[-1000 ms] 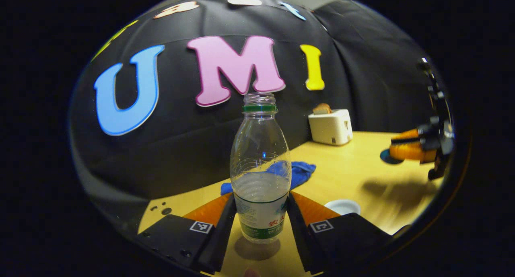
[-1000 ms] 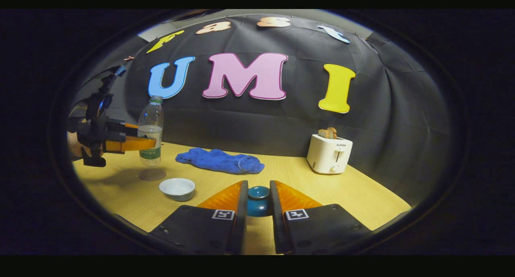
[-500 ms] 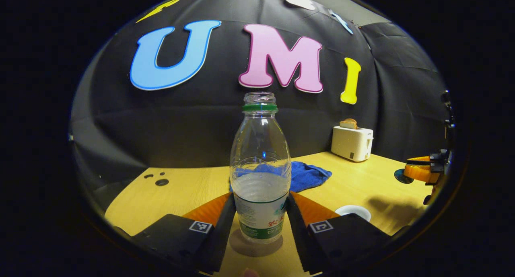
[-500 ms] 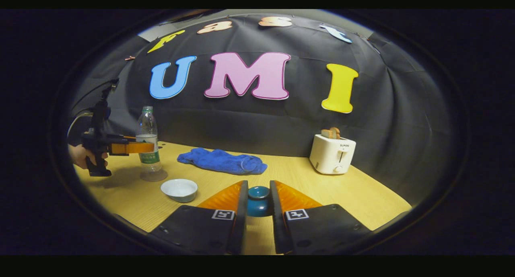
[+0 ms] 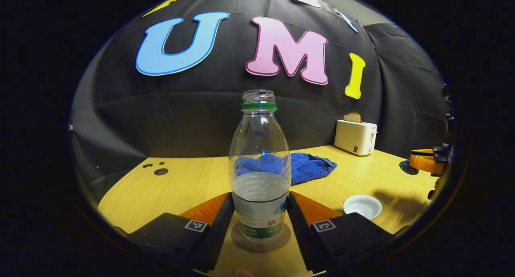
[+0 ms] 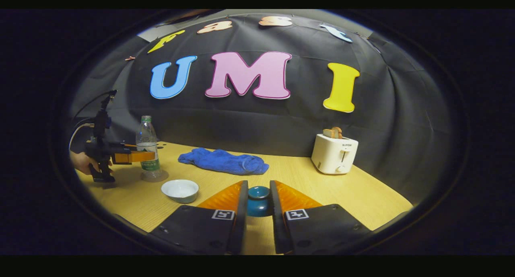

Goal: Open the teacup lid with one hand, grasp the water bottle and pour water into the teacup with the other hand; after pouring, place the water bottle on the coaster and then close the teacup lid.

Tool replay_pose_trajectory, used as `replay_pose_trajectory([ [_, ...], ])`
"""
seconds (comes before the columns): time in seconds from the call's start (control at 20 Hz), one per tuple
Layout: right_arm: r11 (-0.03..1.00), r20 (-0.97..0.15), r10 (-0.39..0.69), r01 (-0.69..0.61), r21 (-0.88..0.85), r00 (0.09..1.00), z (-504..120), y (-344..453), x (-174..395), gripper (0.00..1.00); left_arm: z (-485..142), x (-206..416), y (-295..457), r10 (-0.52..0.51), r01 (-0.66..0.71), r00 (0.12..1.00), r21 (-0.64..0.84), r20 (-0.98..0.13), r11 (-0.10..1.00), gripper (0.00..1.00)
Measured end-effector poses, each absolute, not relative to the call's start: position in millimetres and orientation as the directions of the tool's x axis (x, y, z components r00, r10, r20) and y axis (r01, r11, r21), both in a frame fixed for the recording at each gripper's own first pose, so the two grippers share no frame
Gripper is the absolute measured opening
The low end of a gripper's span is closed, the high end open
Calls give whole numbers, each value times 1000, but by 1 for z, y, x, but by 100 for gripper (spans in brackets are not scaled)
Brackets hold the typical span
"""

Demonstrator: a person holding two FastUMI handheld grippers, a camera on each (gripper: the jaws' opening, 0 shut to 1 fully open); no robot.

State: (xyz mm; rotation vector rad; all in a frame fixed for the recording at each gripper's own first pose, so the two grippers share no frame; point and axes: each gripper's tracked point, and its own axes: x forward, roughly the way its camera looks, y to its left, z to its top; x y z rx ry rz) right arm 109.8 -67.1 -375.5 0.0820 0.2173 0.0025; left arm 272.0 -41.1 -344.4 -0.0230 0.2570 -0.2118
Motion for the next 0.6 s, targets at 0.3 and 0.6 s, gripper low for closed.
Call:
replay_pose_trajectory([
  [0.3, 995, -217, 22, -1, 95, 976, -375, -62, 112, 36, -352, 263, -40, -208, 200, 939, -59, -272, 978, 90],
  [0.6, 989, -191, 81, -56, 136, 978, -364, -37, 123, 31, -364, 231, -34, -241, 240, 916, -43, -321, 970, 90],
])
